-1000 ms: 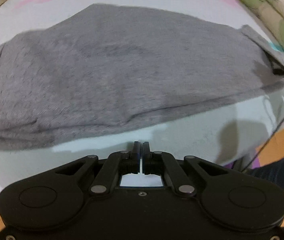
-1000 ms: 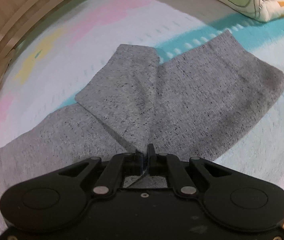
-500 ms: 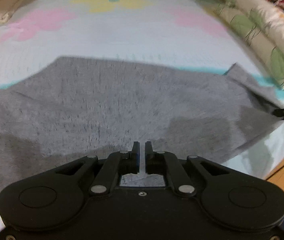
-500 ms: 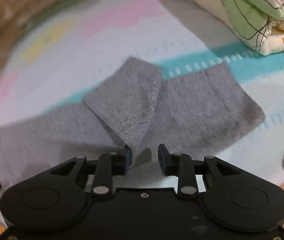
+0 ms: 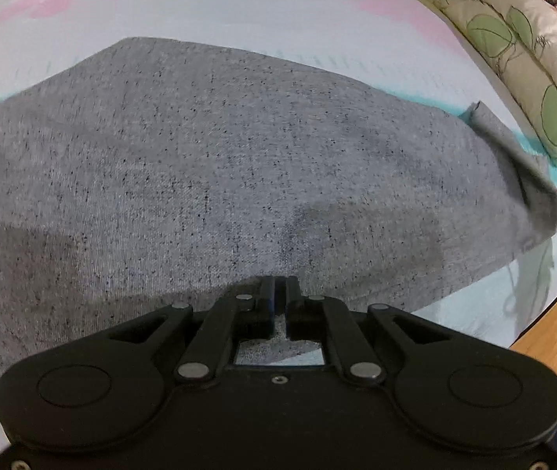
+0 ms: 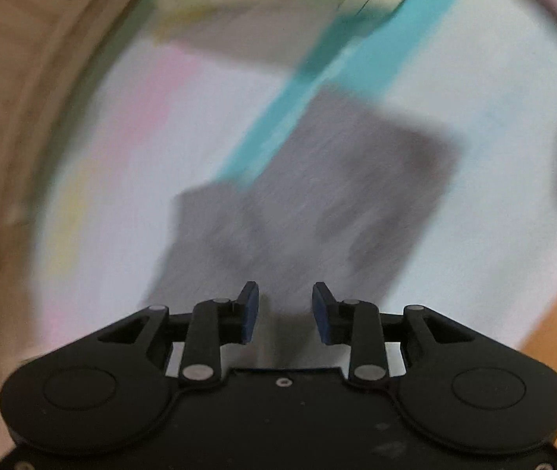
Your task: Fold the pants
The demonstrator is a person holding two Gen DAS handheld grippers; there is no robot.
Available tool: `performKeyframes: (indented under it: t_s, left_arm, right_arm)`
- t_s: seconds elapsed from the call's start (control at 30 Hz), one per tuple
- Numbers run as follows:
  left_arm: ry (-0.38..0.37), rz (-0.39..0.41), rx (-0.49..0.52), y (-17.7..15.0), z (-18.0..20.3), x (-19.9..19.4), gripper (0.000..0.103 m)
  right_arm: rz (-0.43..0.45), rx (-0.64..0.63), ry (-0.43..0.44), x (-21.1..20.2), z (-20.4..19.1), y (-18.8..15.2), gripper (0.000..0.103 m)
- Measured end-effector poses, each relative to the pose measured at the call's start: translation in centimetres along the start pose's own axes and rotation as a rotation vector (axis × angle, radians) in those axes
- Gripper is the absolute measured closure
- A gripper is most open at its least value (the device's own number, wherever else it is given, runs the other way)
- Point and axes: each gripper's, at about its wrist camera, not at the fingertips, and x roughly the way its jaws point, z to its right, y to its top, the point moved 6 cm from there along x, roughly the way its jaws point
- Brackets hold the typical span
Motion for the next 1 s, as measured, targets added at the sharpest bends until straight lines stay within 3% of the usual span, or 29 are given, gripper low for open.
performKeyframes:
  t_s: [0.07, 0.13, 0.23, 0.37, 0.47, 0.53, 0.7, 0.83, 0.93, 1.0]
  left_arm:
    - [0.001, 0.000, -0.001, 0.0, 0.0, 0.1, 0.094]
    - [0.013, 0.003, 0.005, 0.3, 0.5, 0.3, 0.094]
    - [0.044, 0.009, 0.034, 0.3, 1.1, 0.3, 0.094]
    - [0.067, 0.016, 0.058, 0.4, 1.6, 0.6, 0.094]
    - [0.059, 0.018, 0.050, 0.4, 1.4, 0.6, 0.094]
    - [0.050, 0.015, 0.037, 0.5, 1.2, 0.7, 0.094]
    - [0.031, 0.007, 0.007, 0.7, 0.8, 0.9, 0.094]
    - [0.029, 0.007, 0.004, 0.7, 0.6, 0.8, 0.094]
    - [0.031, 0.009, 0.010, 0.7, 0.7, 0.6, 0.093]
    - [0.032, 0.009, 0.010, 0.7, 0.7, 0.7, 0.093]
  right_arm:
    - [0.071, -0.053, -0.115, -1.0, 0.6, 0.8, 0.069]
    - [0.142, -0.172, -0.141, -1.9, -0.4, 1.0, 0.069]
    - [0.232, -0.503, -0.113, -2.5, -5.4, -0.4, 0.069]
    - [0.335, -0.983, -0.044, -1.0, -13.4, -5.2, 0.071]
    - [0.320, -1.268, -0.034, 1.9, -17.5, -9.3, 0.071]
    - [0.271, -1.383, -0.051, 4.2, -19.0, -11.5, 0.071]
    - [0.221, -1.510, -0.173, 8.6, -20.3, -13.9, 0.071]
    - [0.173, -1.527, -0.249, 10.9, -19.9, -14.2, 0.073]
    - [0.185, -1.515, -0.253, 11.3, -18.6, -13.3, 0.094]
    - [0.245, -1.461, -0.241, 9.9, -18.4, -12.4, 0.098]
